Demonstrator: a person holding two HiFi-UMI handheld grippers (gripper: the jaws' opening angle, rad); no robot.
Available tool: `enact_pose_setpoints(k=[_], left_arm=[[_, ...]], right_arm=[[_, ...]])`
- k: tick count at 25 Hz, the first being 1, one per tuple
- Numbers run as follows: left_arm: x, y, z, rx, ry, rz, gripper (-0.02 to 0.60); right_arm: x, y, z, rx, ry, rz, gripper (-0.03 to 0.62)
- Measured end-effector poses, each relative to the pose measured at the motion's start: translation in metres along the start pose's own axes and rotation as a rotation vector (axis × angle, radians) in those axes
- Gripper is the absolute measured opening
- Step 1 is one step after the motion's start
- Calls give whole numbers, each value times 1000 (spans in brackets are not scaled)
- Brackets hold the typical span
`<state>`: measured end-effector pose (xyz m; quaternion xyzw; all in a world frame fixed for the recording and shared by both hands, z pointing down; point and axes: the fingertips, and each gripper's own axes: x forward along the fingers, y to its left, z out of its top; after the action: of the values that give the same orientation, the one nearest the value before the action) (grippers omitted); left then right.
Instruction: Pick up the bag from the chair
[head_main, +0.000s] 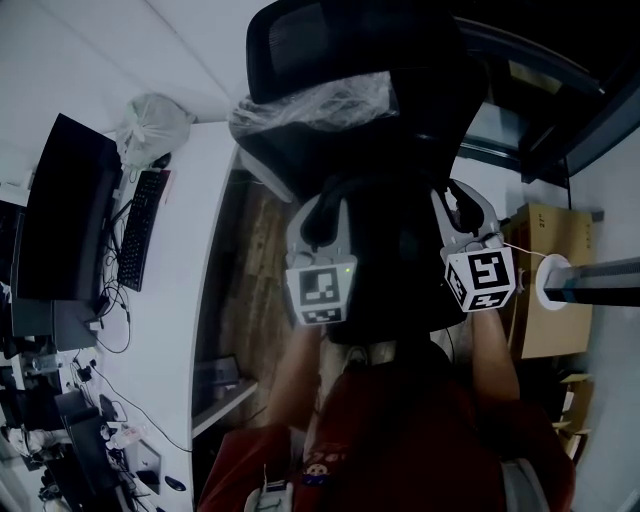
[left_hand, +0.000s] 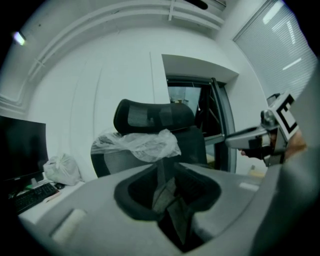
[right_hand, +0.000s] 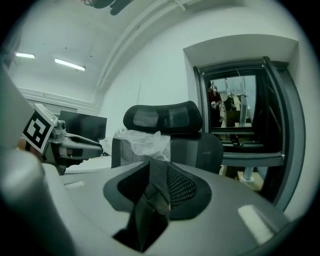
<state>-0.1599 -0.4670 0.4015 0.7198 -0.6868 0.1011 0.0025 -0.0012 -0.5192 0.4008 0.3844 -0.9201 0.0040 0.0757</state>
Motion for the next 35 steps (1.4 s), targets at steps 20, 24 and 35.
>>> enact_pose_setpoints(k=[20,24,35], left_arm=[[55,-11,-84,-4,171,-66,349],[65,-14,-98,-19,188,-65,364],[82,-6,-108,-38,178,-34,355]], right_arm=[[56,-3,-89,24,194,143,307],[65,-2,-103,37,213,167,324],[85,-5,-119,14,222,161,336]])
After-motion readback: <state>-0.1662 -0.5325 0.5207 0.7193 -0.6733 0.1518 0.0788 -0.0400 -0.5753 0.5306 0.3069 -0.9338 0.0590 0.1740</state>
